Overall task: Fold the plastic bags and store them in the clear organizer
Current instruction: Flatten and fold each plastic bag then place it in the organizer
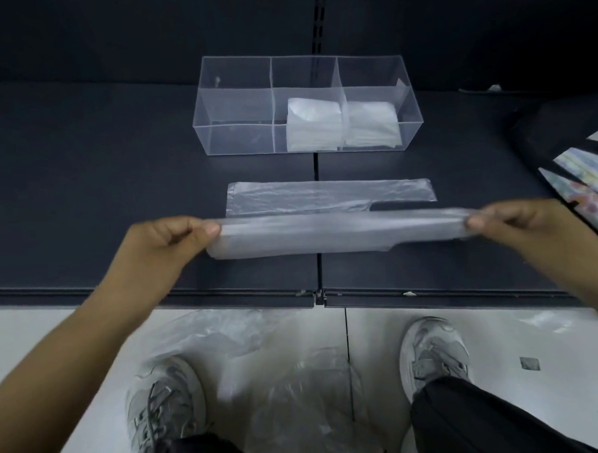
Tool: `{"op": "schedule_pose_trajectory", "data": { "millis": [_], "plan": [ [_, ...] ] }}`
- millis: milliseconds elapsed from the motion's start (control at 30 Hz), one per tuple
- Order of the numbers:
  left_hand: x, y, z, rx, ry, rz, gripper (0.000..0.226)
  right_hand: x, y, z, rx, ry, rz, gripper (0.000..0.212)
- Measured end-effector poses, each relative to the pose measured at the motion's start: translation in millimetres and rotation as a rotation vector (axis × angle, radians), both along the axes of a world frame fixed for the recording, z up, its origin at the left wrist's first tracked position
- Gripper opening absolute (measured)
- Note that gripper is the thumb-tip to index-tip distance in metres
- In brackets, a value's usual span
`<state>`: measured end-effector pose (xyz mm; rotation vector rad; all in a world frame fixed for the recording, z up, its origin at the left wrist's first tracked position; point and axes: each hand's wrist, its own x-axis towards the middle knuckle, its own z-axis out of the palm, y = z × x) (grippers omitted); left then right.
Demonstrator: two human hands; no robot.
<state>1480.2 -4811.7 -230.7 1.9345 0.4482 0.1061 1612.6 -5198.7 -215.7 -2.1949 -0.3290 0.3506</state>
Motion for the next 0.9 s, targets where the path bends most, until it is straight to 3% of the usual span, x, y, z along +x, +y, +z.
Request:
{"op": "schedule_pose_trajectory", "data": {
  "millis": [67, 167, 367, 467, 567, 633, 700, 800, 867, 900],
  "plan": [
    [26, 11, -9, -0.005, 0.042, 0.018, 0.018, 26, 12, -15, 0.087, 0.046, -0.101, 0.016],
    [65, 20, -29, -0.015, 0.123, 0.051, 0.016, 59, 26, -47, 0.035, 0.096, -0.225, 0.021],
    [97, 14, -49, 0.253, 0.188, 0.091, 0.029, 83, 35, -73, -0.100, 0.061, -0.318, 0.024],
    [92, 2, -41, 0.580, 0.019, 0.123, 0.017, 86, 35, -74, -0.132, 0.041, -0.338, 0.025],
    [81, -21, -40, 0.809, -0.272, -0.075, 0.017, 87, 39, -72, -0.159, 0.054, -0.350, 0.028],
    [74, -35, -49, 0.805, -0.206, -0.284, 0.032, 84, 41, -67, -0.197, 0.073, -0.361, 0.030],
    [69, -40, -64, 0.837, -0.030, -0.424, 0.052, 77, 50, -55, -0.333, -0.017, -0.382, 0.020],
    [65, -36, -83, 0.994, 0.088, -0.501, 0.072, 50, 88, -38, -0.380, -0.407, -0.335, 0.025],
    [65, -35, -86, 1.026, 0.095, -0.506, 0.078, 24, 131, -36, -0.286, -0.559, -0.071, 0.032],
    [65, -36, -86, 1.028, 0.099, -0.509, 0.081, 11, 153, -40, -0.271, -0.544, 0.103, 0.036]
  ]
}}
